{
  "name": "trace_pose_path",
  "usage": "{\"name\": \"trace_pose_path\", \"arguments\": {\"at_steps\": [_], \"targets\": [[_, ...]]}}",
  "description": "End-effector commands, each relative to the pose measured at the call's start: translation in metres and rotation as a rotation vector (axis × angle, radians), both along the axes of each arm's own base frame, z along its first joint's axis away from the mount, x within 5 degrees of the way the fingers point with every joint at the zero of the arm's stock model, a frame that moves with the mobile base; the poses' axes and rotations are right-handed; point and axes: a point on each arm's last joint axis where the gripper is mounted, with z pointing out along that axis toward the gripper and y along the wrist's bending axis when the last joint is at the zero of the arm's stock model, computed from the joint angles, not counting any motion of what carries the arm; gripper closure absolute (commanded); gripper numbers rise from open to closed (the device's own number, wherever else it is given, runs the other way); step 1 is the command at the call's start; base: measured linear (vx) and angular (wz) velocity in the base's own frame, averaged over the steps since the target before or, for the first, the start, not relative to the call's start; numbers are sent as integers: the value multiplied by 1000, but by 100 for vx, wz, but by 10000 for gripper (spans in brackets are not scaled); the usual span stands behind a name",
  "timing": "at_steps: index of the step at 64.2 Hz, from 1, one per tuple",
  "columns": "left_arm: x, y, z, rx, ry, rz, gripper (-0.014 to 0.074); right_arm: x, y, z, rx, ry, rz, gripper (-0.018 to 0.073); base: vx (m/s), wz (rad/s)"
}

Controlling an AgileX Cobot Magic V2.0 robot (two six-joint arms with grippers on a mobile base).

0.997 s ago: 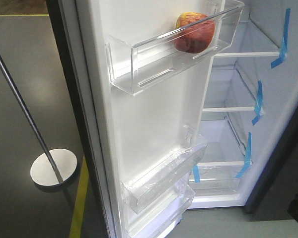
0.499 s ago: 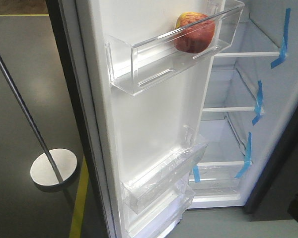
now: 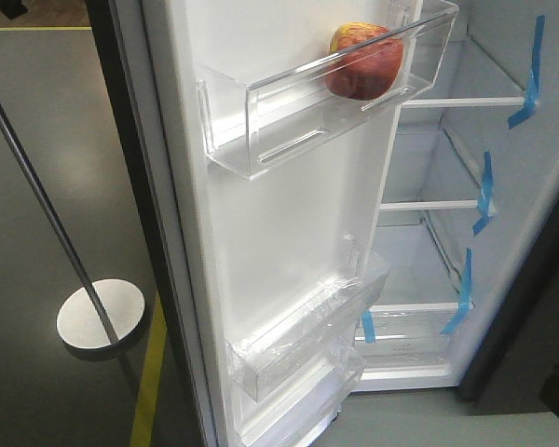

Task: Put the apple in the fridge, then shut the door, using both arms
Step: 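Push the refrigerator door shut with the left gripper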

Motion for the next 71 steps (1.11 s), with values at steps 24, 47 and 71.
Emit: {"name": "trace_pose_path", "arguments": {"at_steps": [24, 47, 71], "targets": [[-2, -18, 1, -69, -50, -255, 368, 2, -1, 10, 47, -37, -23, 562, 0, 0], [-16, -27, 1, -54, -80, -443, 355, 2, -1, 10, 48, -37, -22, 562, 0, 0], [-38, -65, 2, -26, -134, -676, 351, 0, 1, 11, 71, -28, 0, 557, 0, 0]]}}
